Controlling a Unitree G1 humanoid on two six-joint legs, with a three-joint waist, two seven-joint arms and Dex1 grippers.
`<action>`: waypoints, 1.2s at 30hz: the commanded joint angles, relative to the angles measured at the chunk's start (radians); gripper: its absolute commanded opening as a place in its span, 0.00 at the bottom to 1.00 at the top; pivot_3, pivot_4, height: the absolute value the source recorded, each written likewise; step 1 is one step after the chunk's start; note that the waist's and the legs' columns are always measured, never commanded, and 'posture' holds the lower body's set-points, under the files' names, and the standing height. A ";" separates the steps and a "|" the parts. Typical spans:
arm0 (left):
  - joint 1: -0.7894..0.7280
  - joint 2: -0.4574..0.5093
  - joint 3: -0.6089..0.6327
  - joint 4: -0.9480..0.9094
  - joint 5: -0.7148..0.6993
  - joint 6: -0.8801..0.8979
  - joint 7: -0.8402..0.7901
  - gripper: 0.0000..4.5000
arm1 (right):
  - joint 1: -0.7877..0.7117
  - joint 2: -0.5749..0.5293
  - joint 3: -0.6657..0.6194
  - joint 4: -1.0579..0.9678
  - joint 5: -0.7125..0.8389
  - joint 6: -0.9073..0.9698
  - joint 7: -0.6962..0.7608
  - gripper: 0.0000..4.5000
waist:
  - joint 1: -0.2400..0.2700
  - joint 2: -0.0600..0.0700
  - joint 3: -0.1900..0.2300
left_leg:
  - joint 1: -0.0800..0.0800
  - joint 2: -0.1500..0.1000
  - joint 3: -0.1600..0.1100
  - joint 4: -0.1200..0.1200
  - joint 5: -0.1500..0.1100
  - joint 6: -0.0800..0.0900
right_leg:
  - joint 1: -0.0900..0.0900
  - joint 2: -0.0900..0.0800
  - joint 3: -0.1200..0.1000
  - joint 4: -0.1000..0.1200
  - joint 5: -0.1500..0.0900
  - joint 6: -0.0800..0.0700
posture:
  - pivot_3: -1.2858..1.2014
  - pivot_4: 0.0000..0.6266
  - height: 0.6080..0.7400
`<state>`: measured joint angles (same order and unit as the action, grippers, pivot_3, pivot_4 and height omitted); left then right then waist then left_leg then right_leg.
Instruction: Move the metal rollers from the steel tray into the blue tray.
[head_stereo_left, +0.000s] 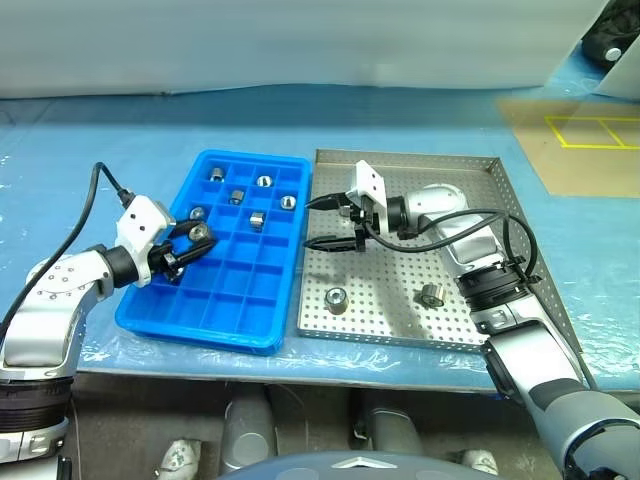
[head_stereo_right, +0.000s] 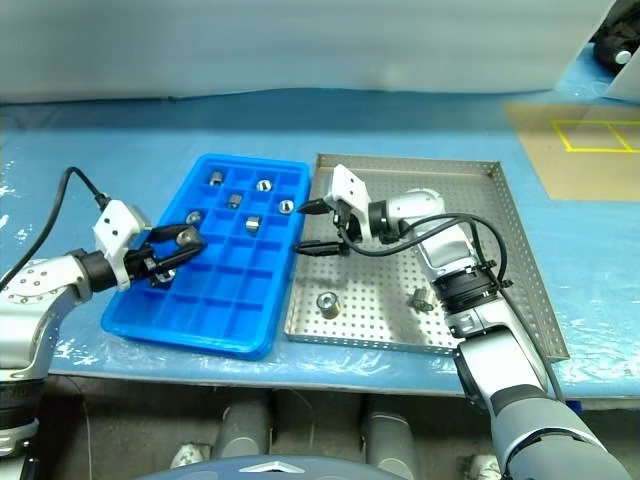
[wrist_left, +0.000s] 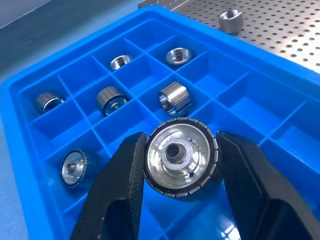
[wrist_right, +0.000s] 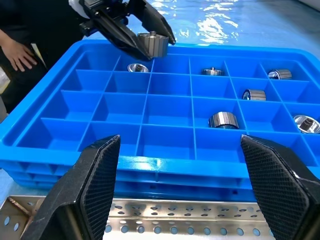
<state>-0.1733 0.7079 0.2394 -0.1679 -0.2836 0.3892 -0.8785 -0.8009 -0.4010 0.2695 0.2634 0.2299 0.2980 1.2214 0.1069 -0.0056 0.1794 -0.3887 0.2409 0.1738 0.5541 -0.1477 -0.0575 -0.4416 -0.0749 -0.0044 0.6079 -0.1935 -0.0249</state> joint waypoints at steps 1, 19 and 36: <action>-0.059 0.000 0.006 0.041 0.003 -0.050 0.029 0.42 | -0.012 -0.009 -0.013 -0.021 0.000 -0.011 0.007 0.88 | 0.001 0.000 0.000 | 0.000 0.000 0.000 0.000 0.000 0.000 | 0.000 0.000 0.000 0.000 0.000 0.000 | 0.58 0.24 1.00; -0.136 -0.036 -0.131 0.314 0.080 -0.191 0.037 0.42 | 0.040 -0.054 -0.033 -0.092 -0.001 0.027 -0.029 0.88 | -0.007 -0.001 0.000 | 0.001 0.000 0.000 0.000 0.001 -0.001 | 0.000 0.000 0.000 0.002 0.000 0.000 | 0.55 0.24 1.00; -0.290 -0.112 -0.166 0.250 0.032 -0.161 0.025 0.88 | 0.073 -0.096 -0.071 -0.135 0.008 0.057 -0.068 0.88 | -0.007 -0.001 0.000 | 0.002 0.000 0.000 0.001 0.001 -0.002 | 0.001 0.000 0.001 0.003 0.000 0.000 | 0.52 0.24 1.00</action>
<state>-0.4162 0.6008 0.0724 0.1402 -0.2200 0.2214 -0.8543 -0.7246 -0.4819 0.2391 0.1762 0.2175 0.3558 1.1565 0.0995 -0.0062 0.1791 -0.3871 0.2405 0.1737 0.5550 -0.1463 -0.0594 -0.4407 -0.0751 -0.0040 0.6113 -0.1934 -0.0250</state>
